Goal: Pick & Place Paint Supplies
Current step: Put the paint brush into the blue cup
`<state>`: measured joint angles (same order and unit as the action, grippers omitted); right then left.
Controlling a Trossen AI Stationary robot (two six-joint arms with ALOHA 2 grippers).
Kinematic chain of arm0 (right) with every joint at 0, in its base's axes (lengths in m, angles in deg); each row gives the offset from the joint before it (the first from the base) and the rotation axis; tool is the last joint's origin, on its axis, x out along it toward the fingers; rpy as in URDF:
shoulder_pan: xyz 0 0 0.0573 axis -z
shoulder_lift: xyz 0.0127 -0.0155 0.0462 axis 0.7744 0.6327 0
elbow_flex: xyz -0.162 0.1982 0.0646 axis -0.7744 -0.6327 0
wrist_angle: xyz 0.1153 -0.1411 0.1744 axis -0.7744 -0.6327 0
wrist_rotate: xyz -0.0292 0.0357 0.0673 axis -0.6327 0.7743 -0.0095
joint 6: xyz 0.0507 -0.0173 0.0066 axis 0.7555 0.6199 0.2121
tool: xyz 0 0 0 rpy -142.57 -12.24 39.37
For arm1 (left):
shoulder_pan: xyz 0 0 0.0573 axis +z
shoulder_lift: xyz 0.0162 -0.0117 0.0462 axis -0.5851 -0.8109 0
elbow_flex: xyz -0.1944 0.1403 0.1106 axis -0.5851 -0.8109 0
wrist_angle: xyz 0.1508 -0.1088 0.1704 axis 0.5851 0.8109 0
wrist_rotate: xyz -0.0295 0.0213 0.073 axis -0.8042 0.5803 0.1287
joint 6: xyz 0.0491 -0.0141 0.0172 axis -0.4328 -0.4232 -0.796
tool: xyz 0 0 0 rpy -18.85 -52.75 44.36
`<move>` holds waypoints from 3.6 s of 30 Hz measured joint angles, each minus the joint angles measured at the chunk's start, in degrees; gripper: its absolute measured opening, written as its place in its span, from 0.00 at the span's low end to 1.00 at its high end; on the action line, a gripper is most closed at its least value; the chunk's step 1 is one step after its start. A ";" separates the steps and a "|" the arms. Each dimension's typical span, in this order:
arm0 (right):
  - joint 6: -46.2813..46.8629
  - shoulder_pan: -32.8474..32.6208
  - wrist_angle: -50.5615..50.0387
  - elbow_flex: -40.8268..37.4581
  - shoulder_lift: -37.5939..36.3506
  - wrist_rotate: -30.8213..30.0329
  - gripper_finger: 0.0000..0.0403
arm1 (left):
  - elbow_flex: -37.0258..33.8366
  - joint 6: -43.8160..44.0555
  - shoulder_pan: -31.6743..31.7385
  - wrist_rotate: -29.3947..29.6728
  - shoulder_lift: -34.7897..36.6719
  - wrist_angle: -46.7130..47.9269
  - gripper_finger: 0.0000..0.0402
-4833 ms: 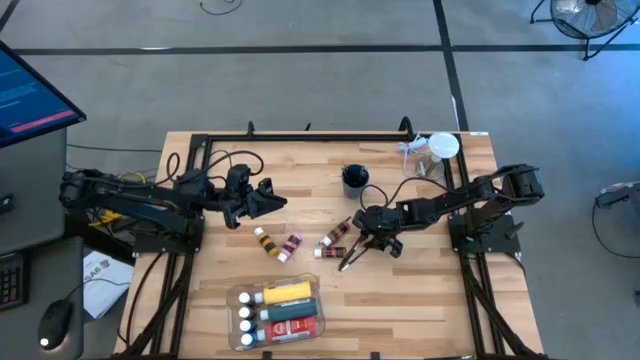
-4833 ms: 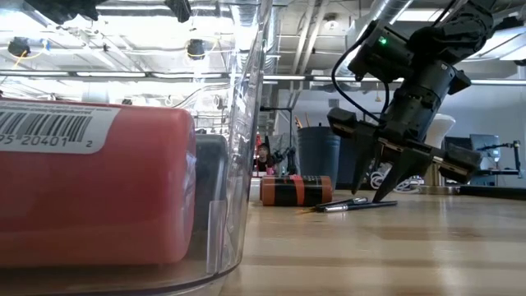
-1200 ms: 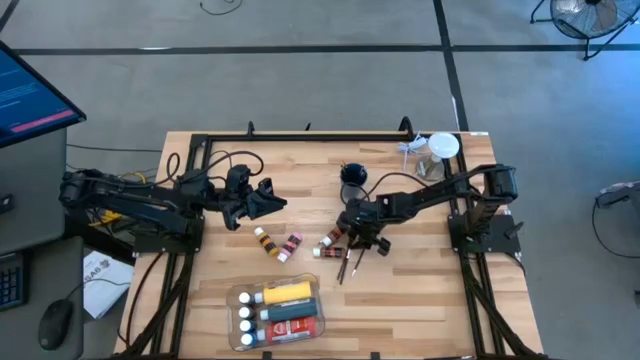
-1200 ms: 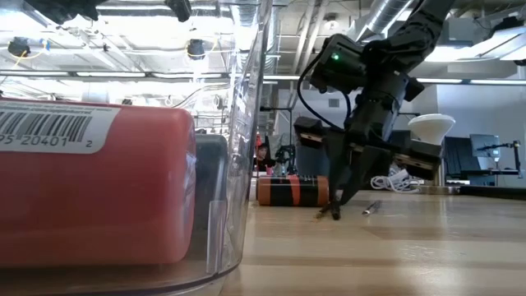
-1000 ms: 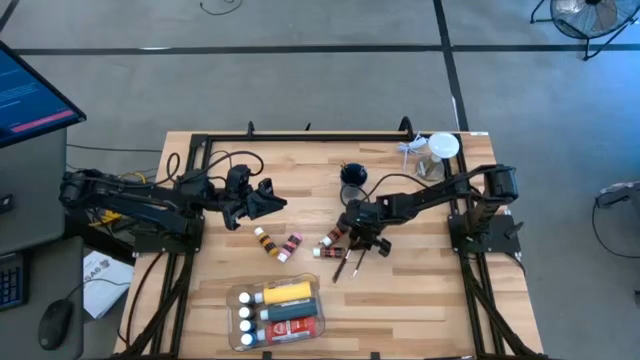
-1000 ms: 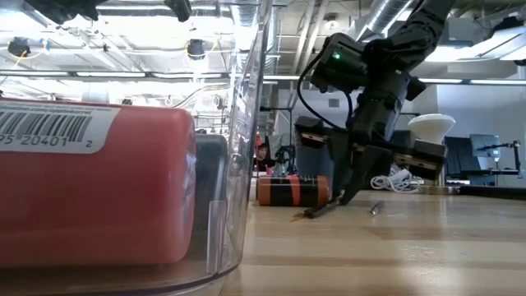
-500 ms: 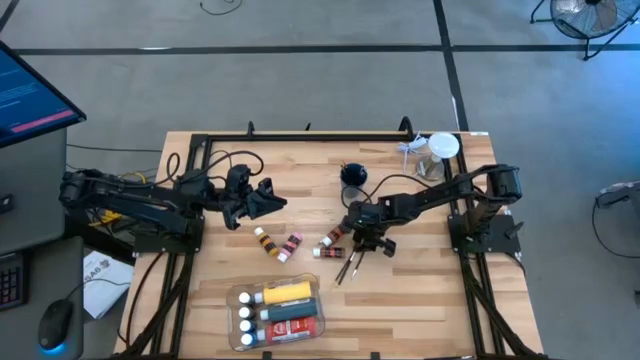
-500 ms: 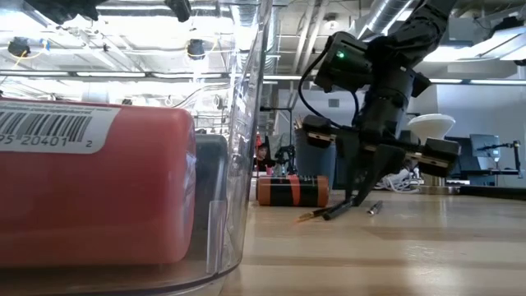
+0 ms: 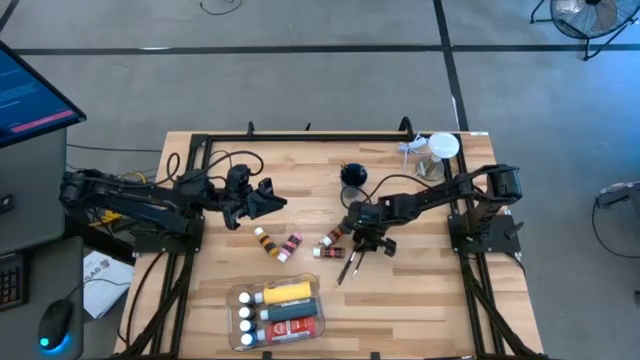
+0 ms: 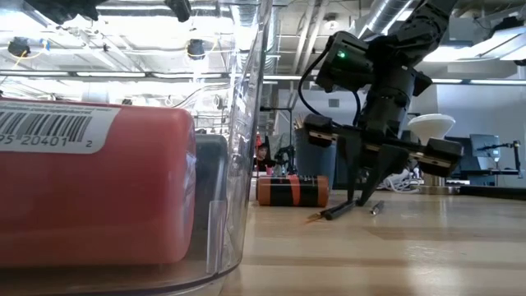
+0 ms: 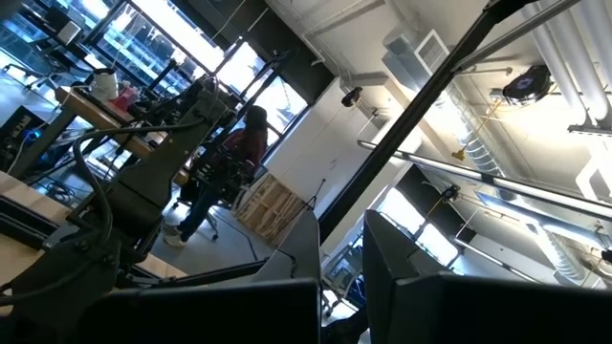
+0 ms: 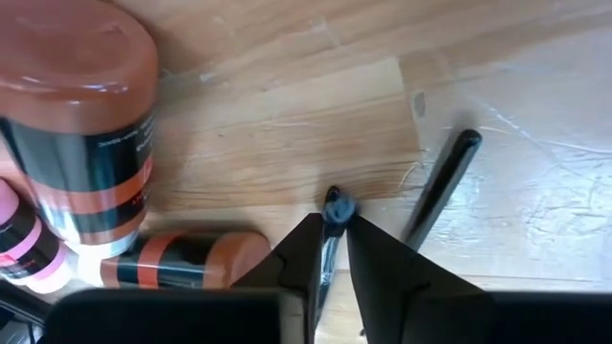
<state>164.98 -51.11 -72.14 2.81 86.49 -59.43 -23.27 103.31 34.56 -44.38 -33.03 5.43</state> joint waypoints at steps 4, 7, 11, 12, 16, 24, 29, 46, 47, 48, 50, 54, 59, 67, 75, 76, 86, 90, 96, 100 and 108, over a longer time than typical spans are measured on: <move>-0.01 0.02 0.44 0.00 0.00 0.52 0.17 | 0.00 -0.01 0.00 0.00 0.00 0.00 0.00; 0.00 0.00 0.44 0.02 0.00 0.76 0.21 | 0.00 -0.01 0.00 0.00 0.00 0.00 0.00; 0.03 -0.19 0.39 0.00 0.00 0.94 0.22 | 0.00 -0.01 0.00 0.00 0.00 0.00 0.00; 0.12 -0.27 0.39 0.00 0.00 0.94 0.22 | 0.00 -0.01 0.00 0.00 0.00 0.00 0.00; 0.42 -0.77 0.29 0.00 0.00 0.95 0.21 | 0.00 -0.01 0.00 0.00 0.00 0.00 0.00; 0.44 -1.25 -0.06 0.00 0.00 1.14 0.16 | 0.00 -0.01 0.00 0.00 0.00 0.00 0.00; 0.44 -1.25 -0.11 -0.06 -0.34 1.08 0.16 | 0.00 -0.01 0.00 0.00 0.00 0.02 0.00; 0.61 -2.36 -4.01 -0.17 -2.80 -0.72 0.16 | 0.00 -0.04 0.00 0.00 0.00 0.02 0.00; 0.62 -2.36 -4.02 -0.17 -2.80 -0.72 0.16 | 0.00 -0.03 0.00 0.00 0.00 0.02 0.00; 0.63 -2.35 -4.02 -0.15 -2.80 -0.73 0.16 | 0.00 -0.01 -0.01 0.00 0.00 0.02 0.00; 0.74 -2.29 -4.03 -0.13 -2.80 -0.79 0.16 | 0.00 -0.03 -0.01 0.00 0.00 0.02 0.00; 1.11 -2.25 -4.71 -0.11 -2.80 -1.60 0.16 | 0.00 -0.03 0.00 0.00 0.00 0.02 0.00; 1.11 -2.19 -4.76 -0.09 -2.82 -1.89 0.16 | 0.00 -0.04 -0.01 0.00 0.00 0.02 0.00; 1.09 -2.21 -4.74 0.02 -2.26 -1.77 0.16 | 0.00 -0.47 -0.01 0.00 0.00 0.02 0.00; 1.09 -2.21 -4.46 -0.79 -2.30 -1.52 0.14 | 0.00 -0.47 -0.01 0.00 0.00 0.04 0.00; 1.09 -2.21 -4.49 -0.80 -2.30 -1.51 0.13 | 0.00 -0.47 -0.01 -0.01 0.00 0.03 0.00; 0.52 -2.25 -4.52 -0.90 -2.23 -1.41 0.02 | 0.00 -0.47 0.00 0.00 0.00 0.04 0.00; -0.61 -2.25 -4.18 -0.92 -2.22 -1.42 0.01 | 0.00 -0.47 -0.02 -0.02 0.00 0.04 0.00; -0.81 -3.17 -4.24 -1.00 -2.95 -3.09 0.00 | 0.00 -0.47 -0.01 -0.01 0.00 0.03 0.00; -0.59 -3.85 -4.92 -1.13 -3.94 -5.34 0.00 | 0.00 -0.47 -0.01 -0.01 0.00 0.03 0.00; -0.61 -3.78 -5.00 -1.18 -5.90 -7.98 0.00 | 0.00 -0.47 -0.02 0.00 0.00 0.04 0.00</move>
<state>164.37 -54.89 -77.14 1.63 80.59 -67.41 -23.27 102.84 34.54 -44.38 -33.03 5.47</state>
